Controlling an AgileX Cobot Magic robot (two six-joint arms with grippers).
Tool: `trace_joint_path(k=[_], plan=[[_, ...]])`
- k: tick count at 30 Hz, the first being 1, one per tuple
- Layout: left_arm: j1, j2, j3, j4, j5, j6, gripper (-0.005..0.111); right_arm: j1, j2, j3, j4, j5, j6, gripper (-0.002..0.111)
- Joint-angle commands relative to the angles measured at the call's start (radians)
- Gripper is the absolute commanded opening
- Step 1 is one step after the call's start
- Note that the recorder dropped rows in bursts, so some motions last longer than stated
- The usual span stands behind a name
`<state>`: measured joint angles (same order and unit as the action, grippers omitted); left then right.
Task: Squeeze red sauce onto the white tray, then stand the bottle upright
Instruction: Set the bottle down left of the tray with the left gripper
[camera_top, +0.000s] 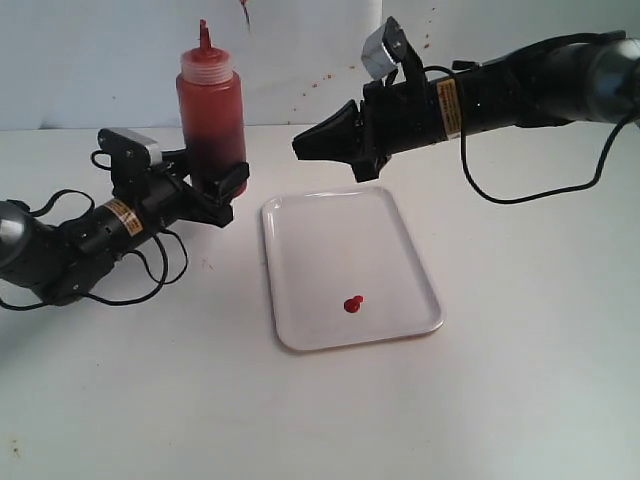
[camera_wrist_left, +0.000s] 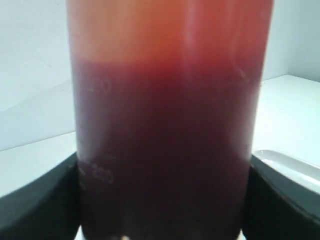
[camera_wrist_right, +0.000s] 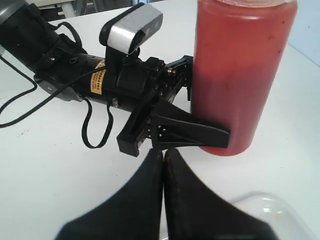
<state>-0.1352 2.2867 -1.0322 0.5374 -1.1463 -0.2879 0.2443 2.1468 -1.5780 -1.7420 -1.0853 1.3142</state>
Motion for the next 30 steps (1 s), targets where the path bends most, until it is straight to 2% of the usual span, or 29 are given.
trace_joint_path(k=[1,6,11,30], plan=[[0.018,0.081,-0.076,0.004,-0.075,0.007,0.0,-0.024,-0.002,-0.005,-0.002,0.005,-0.011,0.0],[0.048,0.159,-0.137,0.004,-0.075,0.003,0.0,-0.057,0.013,-0.005,-0.002,0.006,-0.011,0.0],[0.048,0.196,-0.192,0.109,-0.075,-0.002,0.0,-0.059,0.047,-0.005,-0.002,0.003,-0.011,0.0],[0.048,0.2,-0.2,0.115,-0.053,0.002,0.001,-0.059,0.064,-0.005,-0.002,-0.001,-0.011,0.0]])
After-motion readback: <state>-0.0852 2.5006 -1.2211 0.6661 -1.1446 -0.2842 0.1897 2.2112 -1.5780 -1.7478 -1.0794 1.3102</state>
